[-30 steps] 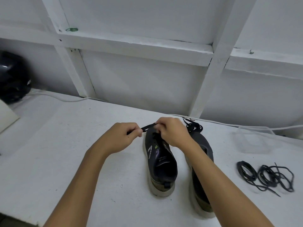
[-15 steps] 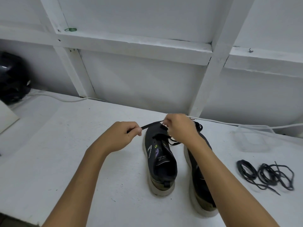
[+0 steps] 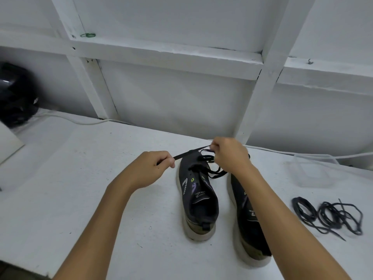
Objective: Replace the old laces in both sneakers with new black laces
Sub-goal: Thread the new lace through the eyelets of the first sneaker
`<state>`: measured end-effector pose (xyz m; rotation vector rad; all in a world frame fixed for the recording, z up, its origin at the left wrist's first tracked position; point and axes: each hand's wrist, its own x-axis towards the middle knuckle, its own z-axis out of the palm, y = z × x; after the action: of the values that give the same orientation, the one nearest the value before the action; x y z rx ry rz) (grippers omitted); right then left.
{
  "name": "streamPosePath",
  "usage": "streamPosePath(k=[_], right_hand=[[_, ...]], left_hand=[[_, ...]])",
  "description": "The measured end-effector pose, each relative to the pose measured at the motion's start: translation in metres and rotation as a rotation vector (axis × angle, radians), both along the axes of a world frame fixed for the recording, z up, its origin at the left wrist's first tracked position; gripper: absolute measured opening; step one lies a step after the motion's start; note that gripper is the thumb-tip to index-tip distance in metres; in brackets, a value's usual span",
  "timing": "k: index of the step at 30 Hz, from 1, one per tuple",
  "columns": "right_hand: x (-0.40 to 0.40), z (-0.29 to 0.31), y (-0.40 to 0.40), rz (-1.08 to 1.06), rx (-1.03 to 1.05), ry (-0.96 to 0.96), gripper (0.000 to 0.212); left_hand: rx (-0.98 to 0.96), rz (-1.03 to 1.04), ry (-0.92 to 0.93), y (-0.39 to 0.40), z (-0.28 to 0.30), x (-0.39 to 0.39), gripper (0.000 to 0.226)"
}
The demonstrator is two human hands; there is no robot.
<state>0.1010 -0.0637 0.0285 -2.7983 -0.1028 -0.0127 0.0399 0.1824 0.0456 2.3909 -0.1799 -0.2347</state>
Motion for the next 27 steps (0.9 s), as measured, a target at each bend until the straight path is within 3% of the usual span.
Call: streamPosePath(k=[2, 6, 8, 10, 14, 17, 20, 27], right_hand=[[0.001, -0.004, -0.011, -0.062, -0.014, 0.062, 0.021], [-0.014, -0.001, 0.004, 0.303, 0.266, 0.171, 0.047], [-0.018, -0.001, 0.019, 0.41, 0.256, 0.152, 0.031], [-0.014, -0.002, 0.024, 0.375, 0.174, 0.113, 0.016], [-0.008, -0.006, 0.01, 0.229, 0.16, 0.077, 0.017], [-0.015, -0.005, 0.012, 0.367, 0.304, 0.162, 0.031], [-0.018, -0.008, 0.022, 0.424, 0.229, 0.136, 0.017], [-0.004, -0.013, 0.009, 0.077, 0.044, -0.048, 0.02]], left_hand=[[0.008, 0.007, 0.023, 0.005, -0.005, -0.002, 0.026], [-0.03, -0.021, 0.008, -0.004, -0.005, 0.0, 0.027], [-0.053, -0.046, -0.012, -0.014, -0.001, 0.004, 0.026], [-0.062, -0.054, -0.019, -0.018, 0.002, 0.005, 0.026], [-0.046, -0.04, 0.008, -0.01, -0.001, 0.003, 0.026], [-0.053, -0.054, 0.015, -0.01, -0.004, 0.004, 0.025], [-0.057, -0.069, 0.006, -0.015, -0.005, 0.007, 0.025], [-0.033, -0.023, 0.121, -0.005, -0.026, 0.003, 0.025]])
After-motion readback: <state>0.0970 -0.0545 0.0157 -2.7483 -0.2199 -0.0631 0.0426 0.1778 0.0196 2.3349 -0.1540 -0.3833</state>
